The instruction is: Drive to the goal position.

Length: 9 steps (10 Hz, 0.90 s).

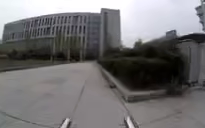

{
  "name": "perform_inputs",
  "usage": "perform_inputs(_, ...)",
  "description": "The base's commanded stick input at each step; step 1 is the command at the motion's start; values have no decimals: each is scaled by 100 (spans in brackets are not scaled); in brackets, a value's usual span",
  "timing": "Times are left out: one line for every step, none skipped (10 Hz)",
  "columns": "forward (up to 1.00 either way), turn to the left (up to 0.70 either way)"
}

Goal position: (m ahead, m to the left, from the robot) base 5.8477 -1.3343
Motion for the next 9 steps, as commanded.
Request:
perform_inputs(100, 23)
perform_inputs(100, 40)
perform_inputs(100, 30)
perform_inputs(100, 10)
perform_inputs(100, 0)
perform_inputs(100, 0)
perform_inputs(100, 0)
perform_inputs(100, 0)
perform_inputs(100, 0)
